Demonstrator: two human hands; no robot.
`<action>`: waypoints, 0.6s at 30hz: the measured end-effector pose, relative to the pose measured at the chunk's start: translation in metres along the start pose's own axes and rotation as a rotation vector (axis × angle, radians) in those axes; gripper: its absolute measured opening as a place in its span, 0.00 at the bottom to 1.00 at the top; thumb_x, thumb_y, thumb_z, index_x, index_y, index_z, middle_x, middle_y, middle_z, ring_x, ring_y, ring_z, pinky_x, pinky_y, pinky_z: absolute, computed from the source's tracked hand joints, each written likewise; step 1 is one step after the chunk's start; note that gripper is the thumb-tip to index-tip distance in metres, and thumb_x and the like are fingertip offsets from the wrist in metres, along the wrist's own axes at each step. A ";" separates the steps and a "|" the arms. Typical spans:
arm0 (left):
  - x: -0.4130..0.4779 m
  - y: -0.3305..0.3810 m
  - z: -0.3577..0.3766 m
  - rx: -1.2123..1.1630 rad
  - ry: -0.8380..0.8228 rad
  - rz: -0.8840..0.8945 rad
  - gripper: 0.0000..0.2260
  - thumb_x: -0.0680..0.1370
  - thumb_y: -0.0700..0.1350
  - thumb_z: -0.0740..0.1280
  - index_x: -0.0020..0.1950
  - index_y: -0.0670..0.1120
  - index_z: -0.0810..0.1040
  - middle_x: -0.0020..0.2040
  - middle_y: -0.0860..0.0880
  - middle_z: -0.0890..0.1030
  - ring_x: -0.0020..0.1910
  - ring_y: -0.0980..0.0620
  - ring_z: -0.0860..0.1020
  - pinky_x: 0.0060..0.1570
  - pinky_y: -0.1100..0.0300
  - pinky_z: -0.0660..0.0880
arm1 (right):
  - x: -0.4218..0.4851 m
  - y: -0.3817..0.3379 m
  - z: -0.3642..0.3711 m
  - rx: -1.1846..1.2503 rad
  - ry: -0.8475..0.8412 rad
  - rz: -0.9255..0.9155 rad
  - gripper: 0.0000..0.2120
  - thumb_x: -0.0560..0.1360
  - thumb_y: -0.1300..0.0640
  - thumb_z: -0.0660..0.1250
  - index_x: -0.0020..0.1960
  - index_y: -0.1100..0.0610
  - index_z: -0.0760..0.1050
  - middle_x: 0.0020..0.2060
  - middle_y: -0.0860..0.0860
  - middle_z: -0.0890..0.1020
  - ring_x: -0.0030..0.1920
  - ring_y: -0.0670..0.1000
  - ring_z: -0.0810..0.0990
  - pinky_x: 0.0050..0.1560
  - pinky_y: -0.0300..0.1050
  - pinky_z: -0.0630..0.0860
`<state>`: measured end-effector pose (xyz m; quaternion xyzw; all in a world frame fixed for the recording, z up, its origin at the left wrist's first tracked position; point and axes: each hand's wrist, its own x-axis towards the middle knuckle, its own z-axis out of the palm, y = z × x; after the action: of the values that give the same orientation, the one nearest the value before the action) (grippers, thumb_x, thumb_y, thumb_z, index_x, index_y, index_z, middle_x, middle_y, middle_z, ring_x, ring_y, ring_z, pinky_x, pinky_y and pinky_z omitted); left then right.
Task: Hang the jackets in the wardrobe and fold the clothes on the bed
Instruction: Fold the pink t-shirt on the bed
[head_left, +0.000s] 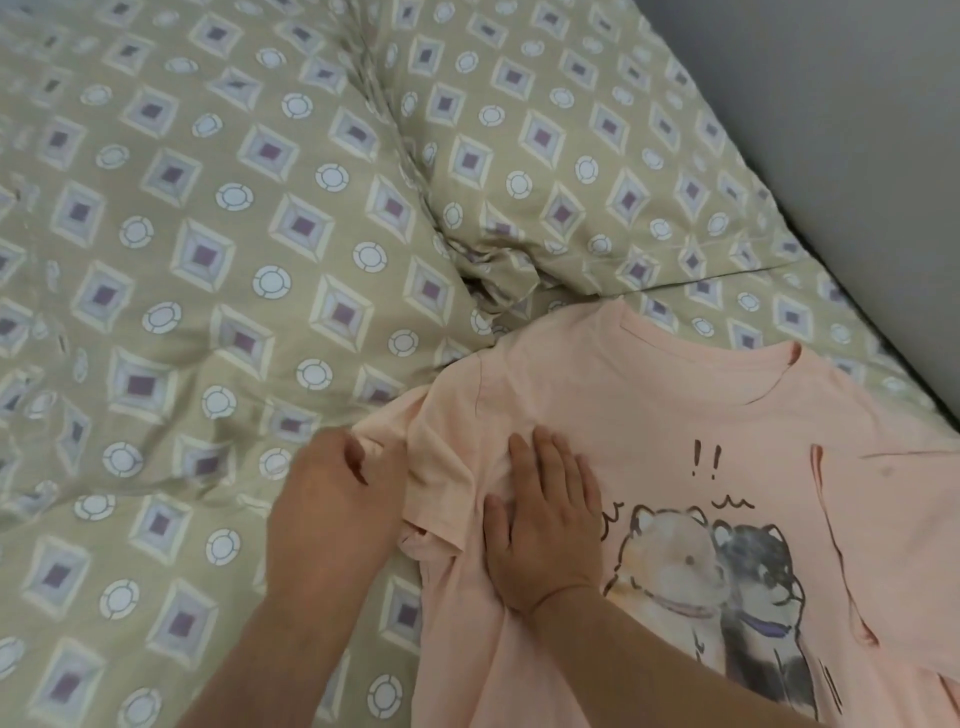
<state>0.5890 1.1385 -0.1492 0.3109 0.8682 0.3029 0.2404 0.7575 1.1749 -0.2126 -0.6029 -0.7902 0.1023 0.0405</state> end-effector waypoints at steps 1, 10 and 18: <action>-0.002 0.001 0.004 0.039 -0.047 -0.093 0.12 0.72 0.59 0.66 0.41 0.52 0.70 0.34 0.52 0.77 0.32 0.54 0.76 0.31 0.57 0.68 | 0.000 0.000 0.000 -0.004 0.002 -0.002 0.30 0.76 0.44 0.54 0.74 0.57 0.70 0.73 0.58 0.71 0.74 0.59 0.69 0.74 0.55 0.53; 0.020 0.031 0.003 -1.005 -0.037 -0.646 0.03 0.78 0.35 0.63 0.51 0.40 0.73 0.43 0.41 0.79 0.39 0.44 0.79 0.35 0.56 0.78 | 0.001 -0.002 0.000 -0.008 0.018 0.004 0.30 0.75 0.45 0.55 0.73 0.58 0.71 0.72 0.58 0.72 0.73 0.59 0.70 0.74 0.55 0.54; 0.047 0.027 -0.038 -1.089 0.128 -0.293 0.16 0.75 0.27 0.60 0.42 0.49 0.70 0.39 0.48 0.76 0.41 0.49 0.76 0.41 0.57 0.74 | 0.001 -0.002 0.002 -0.005 0.013 0.009 0.30 0.76 0.45 0.54 0.73 0.58 0.71 0.72 0.58 0.72 0.73 0.59 0.69 0.74 0.55 0.53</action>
<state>0.5441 1.1733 -0.1152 -0.0007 0.6337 0.6887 0.3524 0.7551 1.1756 -0.2138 -0.6074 -0.7873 0.0966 0.0436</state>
